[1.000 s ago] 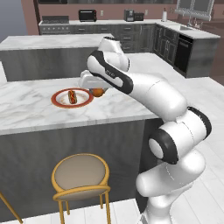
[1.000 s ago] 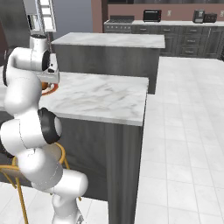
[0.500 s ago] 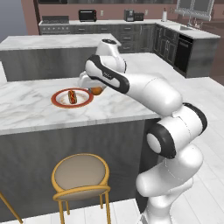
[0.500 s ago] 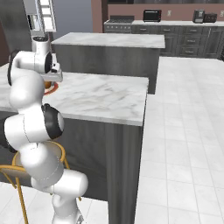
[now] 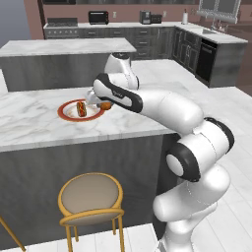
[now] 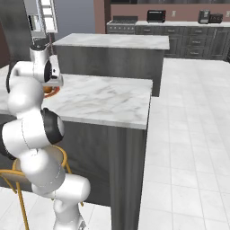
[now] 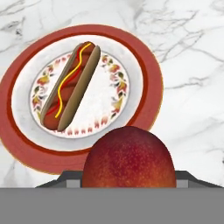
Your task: Pick up the peach and mango from the fridge and place one fruit on each plate on the dining counter.
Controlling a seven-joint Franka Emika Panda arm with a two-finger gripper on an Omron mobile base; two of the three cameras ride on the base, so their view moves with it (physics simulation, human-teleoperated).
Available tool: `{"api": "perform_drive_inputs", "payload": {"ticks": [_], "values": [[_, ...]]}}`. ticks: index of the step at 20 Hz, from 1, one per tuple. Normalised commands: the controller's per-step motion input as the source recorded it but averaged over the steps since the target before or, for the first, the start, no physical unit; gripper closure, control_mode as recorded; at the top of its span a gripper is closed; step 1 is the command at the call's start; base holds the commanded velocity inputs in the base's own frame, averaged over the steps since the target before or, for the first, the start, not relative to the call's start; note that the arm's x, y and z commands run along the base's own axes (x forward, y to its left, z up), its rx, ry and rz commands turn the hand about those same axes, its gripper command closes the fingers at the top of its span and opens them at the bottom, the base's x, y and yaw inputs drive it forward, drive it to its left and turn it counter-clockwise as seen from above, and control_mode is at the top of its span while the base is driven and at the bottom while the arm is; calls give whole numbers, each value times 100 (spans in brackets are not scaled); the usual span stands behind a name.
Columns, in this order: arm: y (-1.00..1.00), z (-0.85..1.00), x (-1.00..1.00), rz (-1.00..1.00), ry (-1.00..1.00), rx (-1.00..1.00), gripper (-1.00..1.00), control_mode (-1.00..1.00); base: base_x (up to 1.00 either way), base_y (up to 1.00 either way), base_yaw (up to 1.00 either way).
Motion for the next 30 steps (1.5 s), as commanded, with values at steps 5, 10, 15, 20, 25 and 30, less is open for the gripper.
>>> {"api": "perform_drive_inputs", "payload": {"ticks": [5,10,15,20,25,30], "values": [[2,-11,19,0,0,3,100,-100,0,0,0],[12,0,39,0,0,4,100,-100,0,0,0],[40,0,23,0,0,0,100,-100,0,0,0],[25,-2,16,0,0,0,100,-100,0,0,0],[0,-7,18,0,0,0,-100,-100,0,0,0],[0,-16,20,0,0,0,-100,-100,0,0,0]]}}
